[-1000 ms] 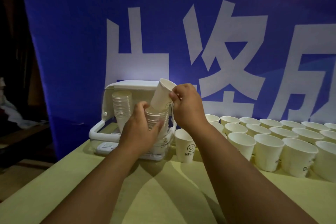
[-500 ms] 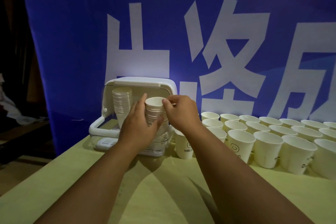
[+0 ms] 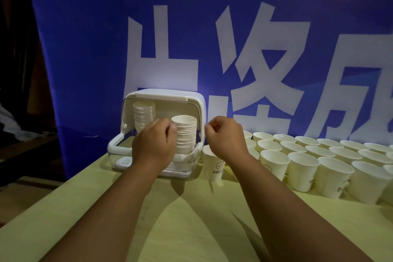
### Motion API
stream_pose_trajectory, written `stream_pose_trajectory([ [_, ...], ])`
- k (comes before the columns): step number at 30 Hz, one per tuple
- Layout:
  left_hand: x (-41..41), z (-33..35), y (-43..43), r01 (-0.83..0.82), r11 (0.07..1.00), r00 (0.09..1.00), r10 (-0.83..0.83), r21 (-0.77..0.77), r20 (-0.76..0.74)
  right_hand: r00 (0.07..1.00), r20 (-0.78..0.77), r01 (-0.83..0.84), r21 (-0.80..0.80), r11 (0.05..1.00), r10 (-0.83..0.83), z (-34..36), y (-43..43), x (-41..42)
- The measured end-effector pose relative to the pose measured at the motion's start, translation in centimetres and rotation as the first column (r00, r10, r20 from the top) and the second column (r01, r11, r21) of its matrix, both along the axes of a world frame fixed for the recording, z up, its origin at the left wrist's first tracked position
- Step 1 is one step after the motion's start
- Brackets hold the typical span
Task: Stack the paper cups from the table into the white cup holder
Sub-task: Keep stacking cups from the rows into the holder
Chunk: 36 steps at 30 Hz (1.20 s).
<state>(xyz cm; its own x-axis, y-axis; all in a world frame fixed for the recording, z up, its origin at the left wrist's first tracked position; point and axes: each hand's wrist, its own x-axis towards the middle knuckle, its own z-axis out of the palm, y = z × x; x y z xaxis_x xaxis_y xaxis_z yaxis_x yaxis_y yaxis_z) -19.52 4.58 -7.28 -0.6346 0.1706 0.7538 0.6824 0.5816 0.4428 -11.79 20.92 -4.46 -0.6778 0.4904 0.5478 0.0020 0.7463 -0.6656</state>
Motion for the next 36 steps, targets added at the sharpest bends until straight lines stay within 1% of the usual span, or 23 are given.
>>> stream_pose_trajectory([
  [3,2.6,1.0,0.6,0.055,0.996,0.997,-0.051,-0.064,0.056,0.999,0.007,0.042,0.019,0.999,-0.042,0.0,0.5,2.7],
  [6,5.8,1.5,1.7,0.124,0.989,0.983,-0.111,-0.084,0.149,0.996,0.032,0.080,0.044,0.996,-0.082,-0.5,1.6,6.4],
  [9,9.1,1.3,3.3,0.163,0.982,0.967,-0.140,-0.094,0.211,0.990,0.047,0.133,0.062,0.989,-0.136,-0.9,3.5,10.7],
  [18,18.4,1.3,11.3,0.348,0.927,0.909,-0.297,-0.141,0.294,0.944,0.057,0.323,0.036,0.946,-0.325,-2.8,11.0,23.7],
  [21,21.4,1.0,14.9,0.412,0.894,0.887,-0.350,-0.175,0.301,0.918,0.071,0.390,0.010,0.921,-0.390,-3.5,13.8,27.6],
  [29,28.6,0.0,24.0,0.557,0.786,0.826,-0.487,-0.270,0.285,0.836,0.049,0.548,-0.038,0.835,-0.546,-5.6,21.0,36.5],
  [34,31.7,-1.3,29.5,0.621,0.721,0.779,-0.523,-0.307,0.346,0.743,0.055,0.669,-0.097,0.737,-0.667,-7.1,24.7,40.5],
  [36,32.5,-2.3,31.4,0.656,0.687,0.749,-0.539,-0.313,0.385,0.722,0.055,0.692,-0.087,0.717,-0.690,-7.9,25.8,41.5],
])
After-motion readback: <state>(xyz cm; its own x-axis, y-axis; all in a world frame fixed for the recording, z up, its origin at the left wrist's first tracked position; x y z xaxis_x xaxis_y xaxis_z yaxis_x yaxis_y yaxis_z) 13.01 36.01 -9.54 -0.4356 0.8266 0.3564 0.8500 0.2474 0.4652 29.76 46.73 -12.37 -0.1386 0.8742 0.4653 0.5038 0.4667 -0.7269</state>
